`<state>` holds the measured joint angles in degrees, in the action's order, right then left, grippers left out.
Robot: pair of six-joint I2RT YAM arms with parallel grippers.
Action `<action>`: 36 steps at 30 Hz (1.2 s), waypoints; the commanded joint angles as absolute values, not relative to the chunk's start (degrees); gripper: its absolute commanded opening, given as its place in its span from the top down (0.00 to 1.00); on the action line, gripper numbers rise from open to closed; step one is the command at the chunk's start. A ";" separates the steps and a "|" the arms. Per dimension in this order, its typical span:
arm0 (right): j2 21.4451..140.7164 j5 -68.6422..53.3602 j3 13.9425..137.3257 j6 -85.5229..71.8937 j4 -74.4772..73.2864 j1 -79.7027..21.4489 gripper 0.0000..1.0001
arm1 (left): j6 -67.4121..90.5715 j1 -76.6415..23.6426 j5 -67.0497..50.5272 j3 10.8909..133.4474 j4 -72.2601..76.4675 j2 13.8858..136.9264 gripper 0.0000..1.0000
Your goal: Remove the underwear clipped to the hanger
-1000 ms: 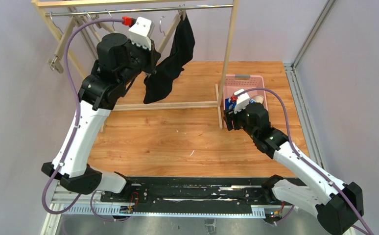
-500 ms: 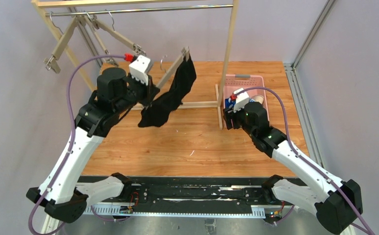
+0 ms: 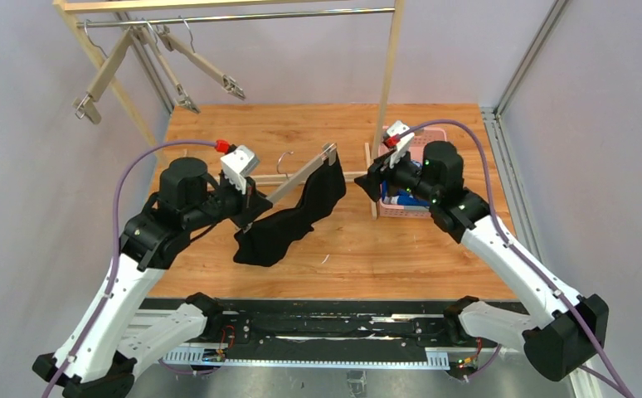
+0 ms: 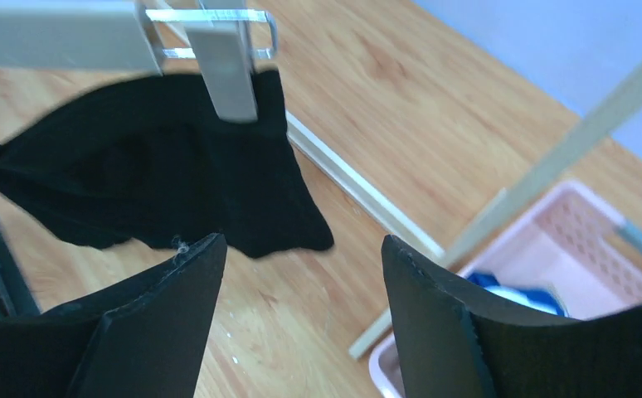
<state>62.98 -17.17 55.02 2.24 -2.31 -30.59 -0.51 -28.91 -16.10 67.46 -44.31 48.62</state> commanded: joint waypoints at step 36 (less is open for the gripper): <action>68.44 -74.24 58.50 -31.58 37.90 -15.47 0.61 | 4.81 -29.27 -42.39 59.08 -22.13 44.64 1.00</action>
<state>68.55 -73.69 58.00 -32.47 38.87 -14.00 4.10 -28.97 -41.21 59.13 -26.46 44.82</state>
